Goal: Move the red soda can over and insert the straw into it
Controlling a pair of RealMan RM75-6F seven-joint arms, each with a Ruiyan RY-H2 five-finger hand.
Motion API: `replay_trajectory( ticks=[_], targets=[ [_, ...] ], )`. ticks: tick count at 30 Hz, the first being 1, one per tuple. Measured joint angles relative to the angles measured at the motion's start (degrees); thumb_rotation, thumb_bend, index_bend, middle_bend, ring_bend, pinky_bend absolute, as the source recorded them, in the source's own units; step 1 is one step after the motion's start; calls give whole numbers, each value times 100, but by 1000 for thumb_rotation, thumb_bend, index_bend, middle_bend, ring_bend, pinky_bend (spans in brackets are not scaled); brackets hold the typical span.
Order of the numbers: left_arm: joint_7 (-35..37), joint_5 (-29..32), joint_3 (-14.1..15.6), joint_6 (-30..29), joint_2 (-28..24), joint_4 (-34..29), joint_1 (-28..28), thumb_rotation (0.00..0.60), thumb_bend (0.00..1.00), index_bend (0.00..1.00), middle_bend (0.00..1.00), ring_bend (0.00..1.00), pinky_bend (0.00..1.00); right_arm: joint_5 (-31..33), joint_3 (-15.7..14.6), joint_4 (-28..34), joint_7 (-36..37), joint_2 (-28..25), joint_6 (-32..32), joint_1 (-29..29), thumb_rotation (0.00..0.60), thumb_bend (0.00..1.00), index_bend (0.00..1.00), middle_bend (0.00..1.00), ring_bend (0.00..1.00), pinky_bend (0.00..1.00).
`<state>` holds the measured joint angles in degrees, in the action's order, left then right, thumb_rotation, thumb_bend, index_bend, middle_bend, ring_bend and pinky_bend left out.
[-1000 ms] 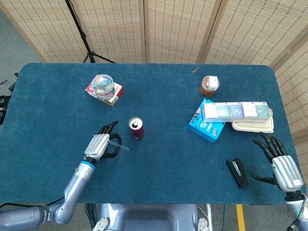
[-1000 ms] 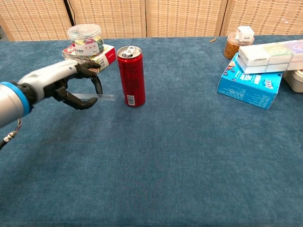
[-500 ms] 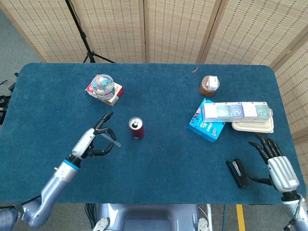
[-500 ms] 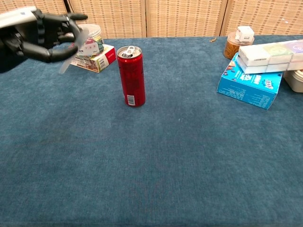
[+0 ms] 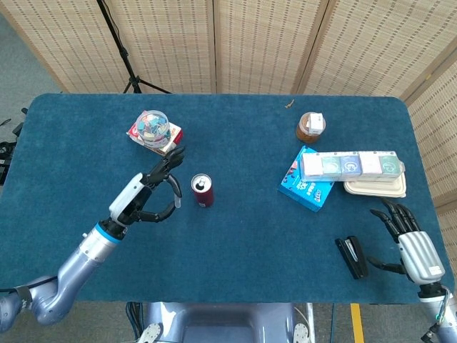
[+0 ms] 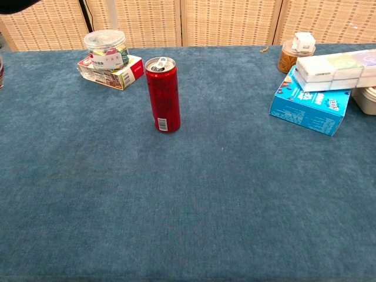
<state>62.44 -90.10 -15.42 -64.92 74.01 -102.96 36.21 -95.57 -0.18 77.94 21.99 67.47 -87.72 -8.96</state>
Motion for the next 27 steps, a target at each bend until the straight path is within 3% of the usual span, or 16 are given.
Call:
replay_trajectory(
  ticks=[10,16,27],
  targets=[
    [291,1194,-370,771,567,357,555,600,444,633,0,0,0,68,13,-73,52,24,93,-25,600,0,140,0,0,34],
    [632,1321,-385,1084,696,528,676,600,444,630,0,0,0,97,18,-91,53,37,120,-33,600,0,140,0,0,34],
    [837,1402,-385,1140,815,723,648,600,445,630,0,0,0,117,20,-110,101,37,140,-37,600,0,140,0,0,34]
  ],
)
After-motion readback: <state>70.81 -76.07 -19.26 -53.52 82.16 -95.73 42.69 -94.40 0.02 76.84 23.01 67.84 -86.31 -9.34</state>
